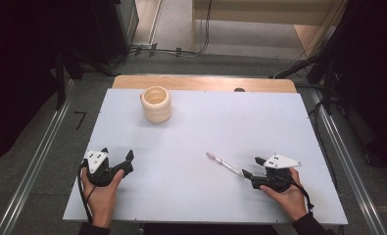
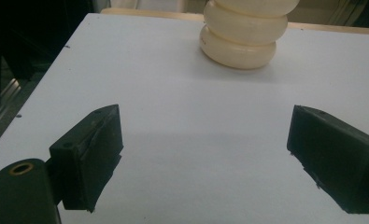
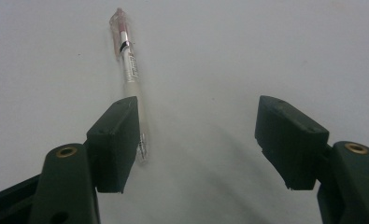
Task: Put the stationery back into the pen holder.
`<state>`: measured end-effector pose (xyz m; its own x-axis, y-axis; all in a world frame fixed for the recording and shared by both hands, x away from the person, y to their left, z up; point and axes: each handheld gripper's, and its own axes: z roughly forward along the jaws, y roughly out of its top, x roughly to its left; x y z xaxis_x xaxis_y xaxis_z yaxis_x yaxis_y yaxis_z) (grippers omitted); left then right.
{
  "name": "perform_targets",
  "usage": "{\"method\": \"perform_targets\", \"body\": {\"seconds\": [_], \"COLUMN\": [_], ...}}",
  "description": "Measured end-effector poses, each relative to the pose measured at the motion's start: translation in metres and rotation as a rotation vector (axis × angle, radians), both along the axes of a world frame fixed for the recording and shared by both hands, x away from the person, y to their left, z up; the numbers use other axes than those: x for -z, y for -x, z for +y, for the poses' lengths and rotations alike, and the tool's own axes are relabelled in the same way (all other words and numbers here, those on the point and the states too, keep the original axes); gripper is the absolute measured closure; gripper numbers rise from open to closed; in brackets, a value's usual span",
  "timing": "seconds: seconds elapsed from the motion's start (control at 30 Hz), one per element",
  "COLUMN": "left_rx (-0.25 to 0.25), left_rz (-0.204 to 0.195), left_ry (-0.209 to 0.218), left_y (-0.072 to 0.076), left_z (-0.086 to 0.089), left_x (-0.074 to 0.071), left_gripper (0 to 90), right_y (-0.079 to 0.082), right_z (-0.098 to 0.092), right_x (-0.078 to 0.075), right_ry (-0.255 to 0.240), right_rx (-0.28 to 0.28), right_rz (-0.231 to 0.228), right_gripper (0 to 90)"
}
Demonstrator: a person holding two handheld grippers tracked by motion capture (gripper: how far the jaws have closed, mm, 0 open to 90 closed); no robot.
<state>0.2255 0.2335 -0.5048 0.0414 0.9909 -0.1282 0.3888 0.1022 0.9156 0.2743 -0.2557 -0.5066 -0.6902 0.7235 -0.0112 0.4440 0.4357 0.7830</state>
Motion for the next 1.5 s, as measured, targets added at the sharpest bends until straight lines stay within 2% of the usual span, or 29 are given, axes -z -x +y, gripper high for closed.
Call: {"method": "perform_targets", "body": {"seconds": [0.83,0.97,1.23,1.27,1.5], "left_rx": [0.004,0.002,0.004,0.004,0.004], "left_rz": [0.002,0.005,0.004,0.004,0.004], "left_ry": [0.003,0.003,0.004,0.004,0.004], "left_y": [0.0,0.0,0.0,0.0,0.0], "left_z": [0.0,0.0,0.0,0.0,0.0], "left_x": [0.0,0.0,0.0,0.0,0.0], "left_gripper": [11.1,11.1,11.2,11.2,11.1], "right_y": [-0.003,-0.004,-0.004,-0.003,-0.003], "right_z": [0.019,0.022,0.029,0.03,0.034], "right_x": [0.004,0.004,0.004,0.004,0.006], "right_ry": [0.042,0.046,0.06,0.062,0.073], "right_rx": [-0.055,-0.066,-0.103,-0.109,-0.122], "right_rz": [0.022,0.024,0.025,0.036,0.046], "right_gripper": [37.3,41.2,53.2,56.0,62.0]}}
